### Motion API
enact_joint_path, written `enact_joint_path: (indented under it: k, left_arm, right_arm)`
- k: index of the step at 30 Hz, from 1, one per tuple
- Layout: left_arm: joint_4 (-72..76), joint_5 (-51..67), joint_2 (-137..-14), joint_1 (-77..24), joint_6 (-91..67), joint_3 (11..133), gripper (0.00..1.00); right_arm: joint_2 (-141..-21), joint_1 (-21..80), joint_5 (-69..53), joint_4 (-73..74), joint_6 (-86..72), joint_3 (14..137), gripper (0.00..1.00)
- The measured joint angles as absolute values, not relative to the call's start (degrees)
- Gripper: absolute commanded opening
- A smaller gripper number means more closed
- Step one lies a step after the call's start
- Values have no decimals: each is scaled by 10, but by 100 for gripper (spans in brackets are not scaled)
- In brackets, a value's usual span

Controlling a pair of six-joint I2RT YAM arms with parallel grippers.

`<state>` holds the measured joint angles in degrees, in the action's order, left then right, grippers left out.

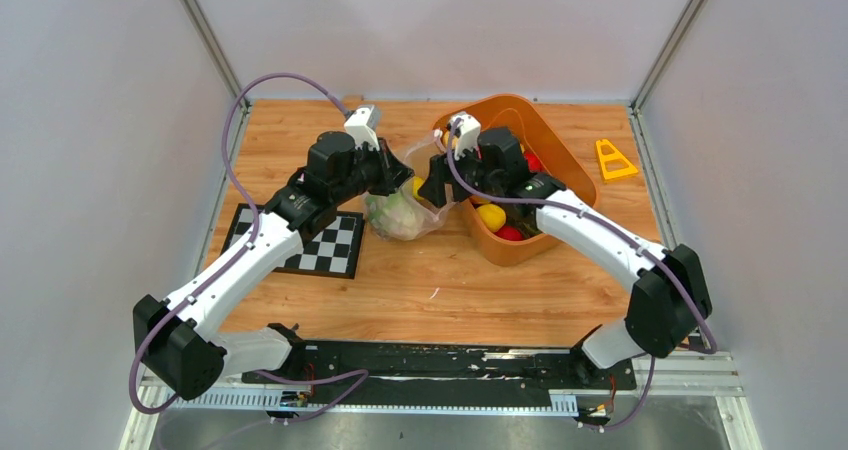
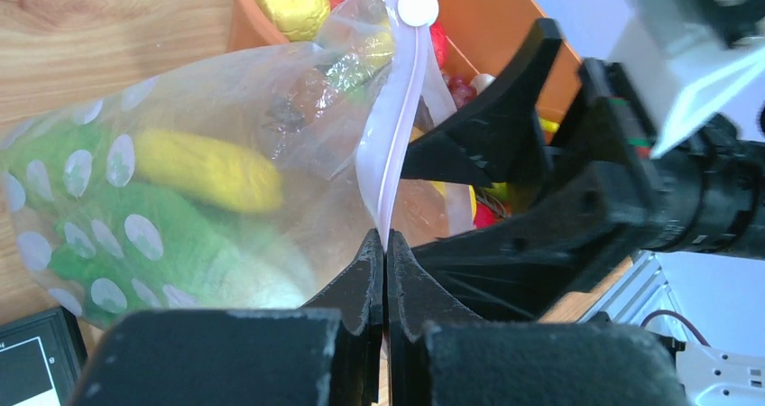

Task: Place the food in the zip-top bag and seal the zipper
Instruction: Place the fake fruit in the zipper food storage bag, then pick up the fake fruit from the bin.

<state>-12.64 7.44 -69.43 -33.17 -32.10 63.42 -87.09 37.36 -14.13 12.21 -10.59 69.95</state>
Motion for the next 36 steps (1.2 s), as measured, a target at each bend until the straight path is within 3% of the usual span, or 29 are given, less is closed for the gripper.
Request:
enact_joint_path:
  k: [12, 19, 24, 30, 36]
  left_arm:
    - [-126, 70, -694, -332, -321, 634, 0]
    - [-126, 70, -694, -332, -322, 634, 0]
    - [-126, 70, -694, -332, -322, 634, 0]
    - [-126, 68, -691, -332, -322, 630, 0]
    - [-126, 63, -688, -332, -322, 626, 0]
  right_arm:
    - [-687, 354, -199, 27, -103, 606, 74]
    - [-595, 353, -49, -31, -99, 515, 88]
    - [-624, 290, 58, -2, -161, 509, 90]
    - [-718, 169, 2, 69, -259, 514, 91]
    - [-754, 159, -18, 109, -303, 520, 89]
